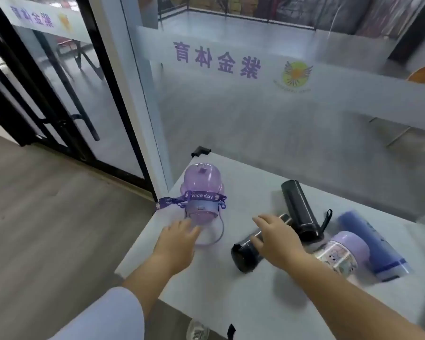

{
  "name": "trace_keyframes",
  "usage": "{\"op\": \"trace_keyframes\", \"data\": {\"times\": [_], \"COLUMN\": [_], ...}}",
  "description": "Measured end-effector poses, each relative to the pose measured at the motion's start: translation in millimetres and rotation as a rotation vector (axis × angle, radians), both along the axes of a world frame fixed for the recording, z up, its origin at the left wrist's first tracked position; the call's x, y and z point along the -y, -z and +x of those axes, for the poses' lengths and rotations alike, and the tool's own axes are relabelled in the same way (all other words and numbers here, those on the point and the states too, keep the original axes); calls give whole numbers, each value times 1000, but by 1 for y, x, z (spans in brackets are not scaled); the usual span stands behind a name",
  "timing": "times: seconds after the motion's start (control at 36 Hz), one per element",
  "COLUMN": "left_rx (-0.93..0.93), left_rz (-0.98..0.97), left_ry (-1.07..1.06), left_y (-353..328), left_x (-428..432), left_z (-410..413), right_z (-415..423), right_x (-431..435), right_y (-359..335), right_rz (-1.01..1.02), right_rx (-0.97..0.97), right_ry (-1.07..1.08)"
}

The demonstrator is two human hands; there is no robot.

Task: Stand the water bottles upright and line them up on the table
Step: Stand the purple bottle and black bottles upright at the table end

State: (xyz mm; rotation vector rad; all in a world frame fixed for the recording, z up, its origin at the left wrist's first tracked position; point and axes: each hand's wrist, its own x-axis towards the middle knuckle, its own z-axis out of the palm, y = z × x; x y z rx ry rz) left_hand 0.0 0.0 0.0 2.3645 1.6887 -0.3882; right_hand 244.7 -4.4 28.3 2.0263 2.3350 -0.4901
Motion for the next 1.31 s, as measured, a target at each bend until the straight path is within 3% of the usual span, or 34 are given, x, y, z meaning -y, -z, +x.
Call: {"op": "trace_keyframes", "data": {"times": [0.25, 0.44, 0.64, 0.86, 1.03, 1.31], "left_rx": [-32, -114, -138, -32, 128, 600], "left_rz": [427, 389, 497, 654, 635, 178], "left_ry": [584, 719, 778, 755, 626, 82], "left_y": [25, 45, 58, 61, 39, -35], "left_x": [-63, -91, -103, -113, -128, -150], "left_z": [-5, -6, 1, 7, 2, -5], "right_z": [14, 14, 10, 4, 3, 0], "right_x": [4, 12, 10, 8, 1, -19], "right_y": [32, 39, 47, 62, 68, 69], "right_rz": [47, 136, 93, 23, 37, 164], "right_rx": [-37, 44, 143, 286, 326, 265], "right_ry": [25, -157, -230, -315, -337, -326]}}
